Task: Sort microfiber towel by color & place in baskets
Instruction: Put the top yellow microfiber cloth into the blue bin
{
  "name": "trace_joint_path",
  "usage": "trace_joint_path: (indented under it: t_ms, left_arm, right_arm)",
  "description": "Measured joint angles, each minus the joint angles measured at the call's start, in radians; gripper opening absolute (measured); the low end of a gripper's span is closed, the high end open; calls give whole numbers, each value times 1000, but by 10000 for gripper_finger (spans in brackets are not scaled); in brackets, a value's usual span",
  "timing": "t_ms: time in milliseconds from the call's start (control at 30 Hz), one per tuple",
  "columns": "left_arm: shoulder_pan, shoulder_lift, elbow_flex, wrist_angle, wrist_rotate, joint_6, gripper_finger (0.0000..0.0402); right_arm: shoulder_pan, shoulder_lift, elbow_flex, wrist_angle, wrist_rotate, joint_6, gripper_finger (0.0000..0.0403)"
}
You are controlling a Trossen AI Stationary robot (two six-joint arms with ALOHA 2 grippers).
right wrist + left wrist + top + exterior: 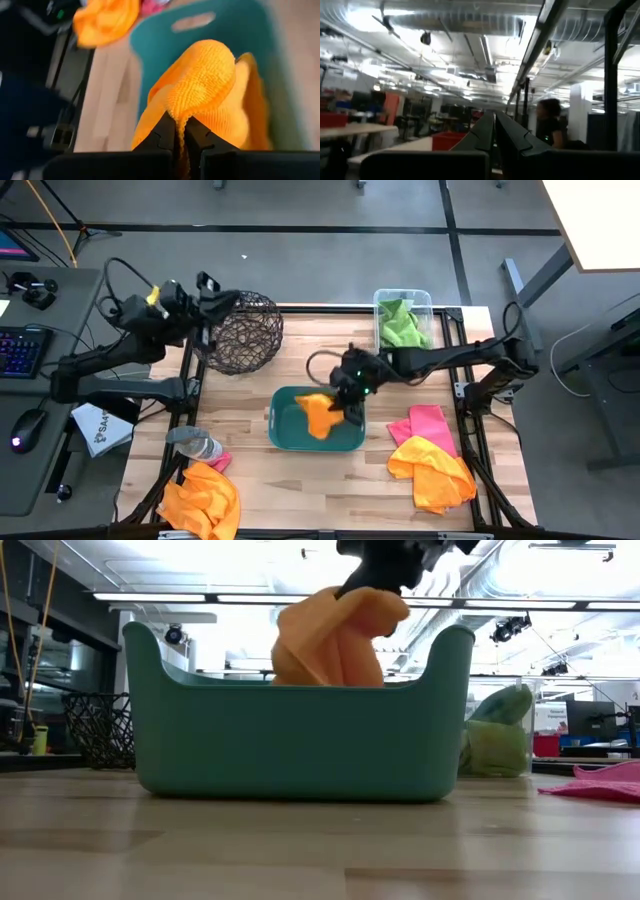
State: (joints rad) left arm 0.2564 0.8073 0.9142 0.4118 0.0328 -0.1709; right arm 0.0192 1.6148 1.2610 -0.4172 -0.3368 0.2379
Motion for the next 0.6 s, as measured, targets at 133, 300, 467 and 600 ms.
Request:
trace_joint_path:
  t_ms: [133, 300, 467, 600]
  left_arm:
    - [-134, 48, 2, -1, -137, 64, 6]
    - [-292, 147, 49, -6, -304, 133, 6]
    - [-412, 259, 137, -23, -466, 217, 6]
    - [-479, 324, 209, -81, -605, 253, 6]
  right_arm:
    - [46, 23, 0, -37, 4, -29, 2]
    - [78, 23, 0, -82, 127, -37, 44]
    - [103, 19, 0, -83, 189, -75, 144]
    - [129, 14, 0, -88, 235, -151, 227]
